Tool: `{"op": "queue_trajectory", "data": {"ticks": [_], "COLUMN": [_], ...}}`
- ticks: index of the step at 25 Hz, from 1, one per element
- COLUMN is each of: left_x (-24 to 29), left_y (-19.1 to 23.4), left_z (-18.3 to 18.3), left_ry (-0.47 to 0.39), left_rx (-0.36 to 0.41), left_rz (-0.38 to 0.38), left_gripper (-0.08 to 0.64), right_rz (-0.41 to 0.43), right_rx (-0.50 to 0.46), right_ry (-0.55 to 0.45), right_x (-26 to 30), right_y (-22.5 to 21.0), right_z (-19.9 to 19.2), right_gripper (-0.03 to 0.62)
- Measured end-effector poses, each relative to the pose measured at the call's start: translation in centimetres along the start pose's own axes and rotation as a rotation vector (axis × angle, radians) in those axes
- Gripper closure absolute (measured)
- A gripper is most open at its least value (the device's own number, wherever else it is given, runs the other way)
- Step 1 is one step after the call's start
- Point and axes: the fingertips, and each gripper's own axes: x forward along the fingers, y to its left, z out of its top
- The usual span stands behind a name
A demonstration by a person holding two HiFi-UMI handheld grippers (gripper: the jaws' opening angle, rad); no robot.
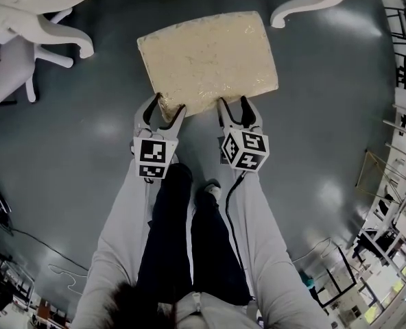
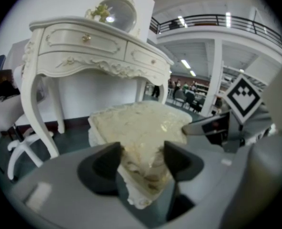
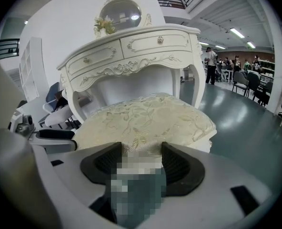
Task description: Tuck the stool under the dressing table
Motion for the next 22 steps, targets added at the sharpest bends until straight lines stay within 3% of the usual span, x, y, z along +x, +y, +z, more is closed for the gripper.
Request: {"op": "queue_trajectory", "data": {"ticks": [8,22], "left_x": [2.5,6.8], "left_y": [2.3,5.6], "left_z": [2.3,5.9], "left_ry": [0.013,0.025], "left_rx": [0.023,0.043], "left_rz": [-0.024,0.008], "left_gripper": [0.265,0.267], "right_rz": [-0.032,-0.040], "right_rx": [0.019,0.036], "right_ry": [0.004,0.009], "right_x": [2.6,7.1], "right_y": [-0.1,-0.8], "right_z": [2.5,6.7], "right_gripper": [0.324,0.324]}}
